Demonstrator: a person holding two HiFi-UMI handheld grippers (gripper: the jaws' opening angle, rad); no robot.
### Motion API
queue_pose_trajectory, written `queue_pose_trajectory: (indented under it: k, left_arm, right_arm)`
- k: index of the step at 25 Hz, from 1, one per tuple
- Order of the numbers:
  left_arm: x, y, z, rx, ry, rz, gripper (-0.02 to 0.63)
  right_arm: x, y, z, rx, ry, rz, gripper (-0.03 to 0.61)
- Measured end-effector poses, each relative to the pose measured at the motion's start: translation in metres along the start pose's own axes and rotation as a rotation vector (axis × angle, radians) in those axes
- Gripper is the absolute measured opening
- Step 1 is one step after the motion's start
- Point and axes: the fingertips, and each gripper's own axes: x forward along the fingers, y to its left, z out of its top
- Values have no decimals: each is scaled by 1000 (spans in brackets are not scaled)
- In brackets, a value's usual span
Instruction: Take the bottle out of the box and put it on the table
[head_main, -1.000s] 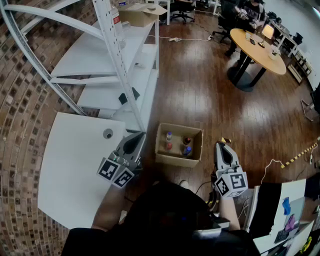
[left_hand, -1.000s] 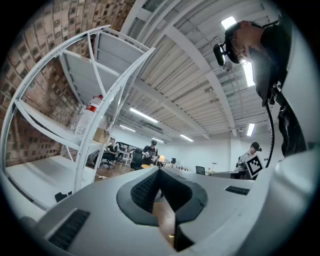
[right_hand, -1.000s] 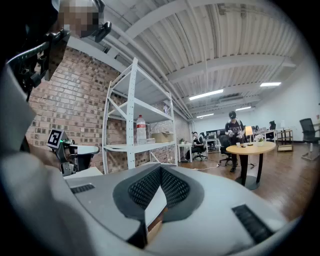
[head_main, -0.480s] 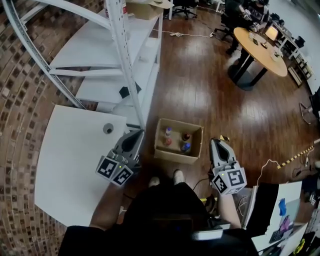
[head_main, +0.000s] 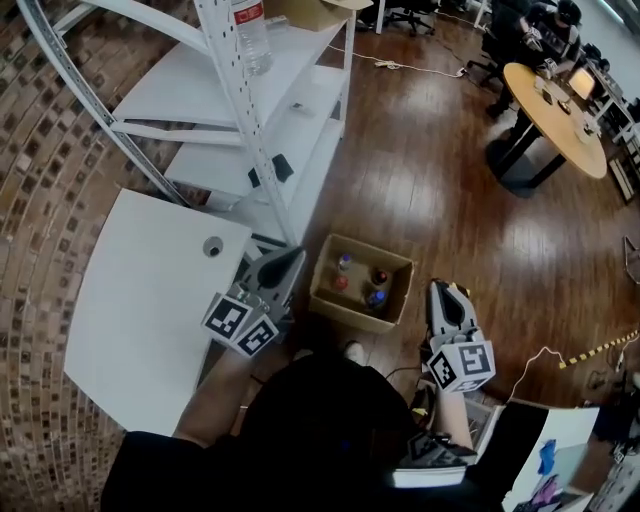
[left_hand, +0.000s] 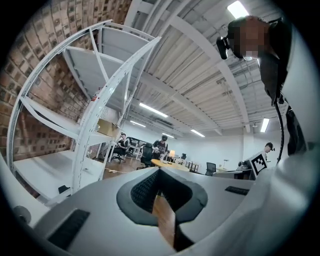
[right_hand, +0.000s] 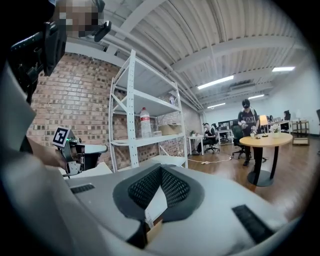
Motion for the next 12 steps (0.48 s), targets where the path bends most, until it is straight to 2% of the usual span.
queue_pose_trajectory:
  k: [5, 12]
  left_arm:
    - [29, -10, -24, 11, 51, 37, 5]
    - [54, -23, -61, -3, 124, 76, 5]
  right_arm:
    - [8, -42, -26, 39, 70, 5, 2]
    - [11, -84, -48, 67, 108, 16, 2]
